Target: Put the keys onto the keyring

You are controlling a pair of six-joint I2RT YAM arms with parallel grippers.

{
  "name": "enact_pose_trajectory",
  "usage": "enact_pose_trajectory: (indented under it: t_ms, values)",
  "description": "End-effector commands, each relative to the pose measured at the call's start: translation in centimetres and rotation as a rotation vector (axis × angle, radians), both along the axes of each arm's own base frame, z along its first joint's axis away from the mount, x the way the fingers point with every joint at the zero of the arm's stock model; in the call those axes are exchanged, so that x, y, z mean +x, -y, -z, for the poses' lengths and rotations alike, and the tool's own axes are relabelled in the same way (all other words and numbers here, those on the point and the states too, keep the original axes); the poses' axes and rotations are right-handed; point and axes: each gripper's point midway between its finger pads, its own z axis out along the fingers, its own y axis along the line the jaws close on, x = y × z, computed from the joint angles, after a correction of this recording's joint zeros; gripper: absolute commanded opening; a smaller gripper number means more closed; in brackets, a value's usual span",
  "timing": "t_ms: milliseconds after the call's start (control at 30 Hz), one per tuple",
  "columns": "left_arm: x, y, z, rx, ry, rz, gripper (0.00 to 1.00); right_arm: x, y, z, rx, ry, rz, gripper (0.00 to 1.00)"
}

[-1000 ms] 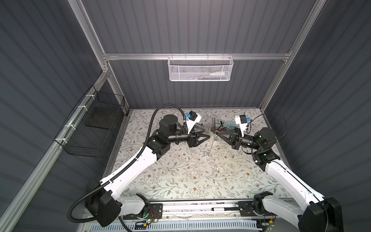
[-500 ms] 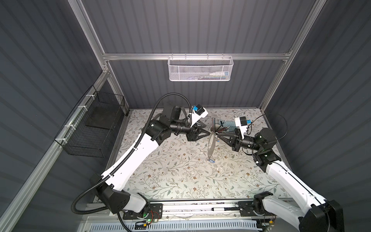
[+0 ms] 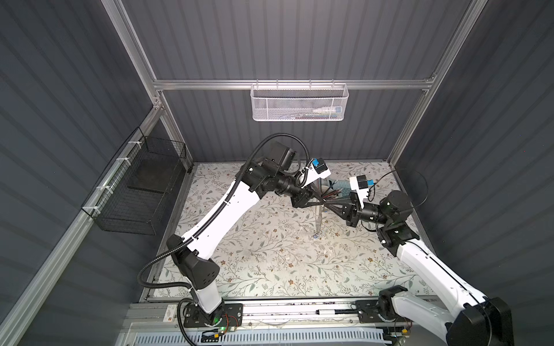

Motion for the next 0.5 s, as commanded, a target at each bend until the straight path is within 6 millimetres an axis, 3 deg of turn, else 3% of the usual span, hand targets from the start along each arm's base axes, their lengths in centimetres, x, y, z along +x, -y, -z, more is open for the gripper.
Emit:
enact_pose_trajectory:
  t_ms: [0,467]
  values:
    - [-0.78,-0.28,-0.13,0.025,-0.006,0.028,0.34,-0.60,-0.09,-0.72,0.007,0.058,-0.025,0.00]
    - [-1.31,-0.01,0.32,0.029,-0.026,0.042,0.16,-0.80,-0.11,-0.91,0.011,0.060,-0.031,0.00]
